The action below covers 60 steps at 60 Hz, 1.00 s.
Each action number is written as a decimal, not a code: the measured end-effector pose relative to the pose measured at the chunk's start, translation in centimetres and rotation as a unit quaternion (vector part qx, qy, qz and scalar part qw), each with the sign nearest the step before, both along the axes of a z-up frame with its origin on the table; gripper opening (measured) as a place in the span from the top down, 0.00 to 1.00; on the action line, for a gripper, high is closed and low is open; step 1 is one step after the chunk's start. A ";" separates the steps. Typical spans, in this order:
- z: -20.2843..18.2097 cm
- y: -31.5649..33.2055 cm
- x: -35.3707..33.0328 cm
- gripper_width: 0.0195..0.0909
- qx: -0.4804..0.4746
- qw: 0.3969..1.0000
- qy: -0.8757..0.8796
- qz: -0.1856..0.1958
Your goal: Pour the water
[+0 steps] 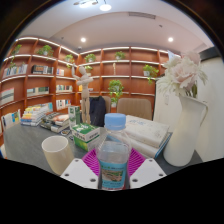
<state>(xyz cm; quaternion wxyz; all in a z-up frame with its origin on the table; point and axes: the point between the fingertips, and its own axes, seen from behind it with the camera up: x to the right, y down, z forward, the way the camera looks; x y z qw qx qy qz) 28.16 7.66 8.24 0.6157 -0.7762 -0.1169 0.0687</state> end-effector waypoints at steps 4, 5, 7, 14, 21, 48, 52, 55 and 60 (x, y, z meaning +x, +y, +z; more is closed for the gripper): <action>0.0 0.0 0.1 0.84 0.005 1.000 0.002 -0.010; 0.1 0.0 0.3 0.84 0.005 1.000 0.004 -0.012; 0.1 0.0 0.3 0.84 0.006 1.000 0.004 -0.016; 0.1 -0.2 0.2 0.73 0.013 1.000 0.002 -0.020; -0.2 -0.5 0.3 0.55 0.002 1.000 -0.010 -0.022; 3.1 -12.7 1.2 0.22 -0.002 0.994 0.011 -0.109; 3.7 -14.3 1.0 0.21 0.001 0.993 0.002 -0.119; 4.3 -15.5 0.9 0.21 0.007 0.992 -0.003 -0.125; 5.5 -16.8 0.5 0.21 0.023 0.991 -0.006 -0.128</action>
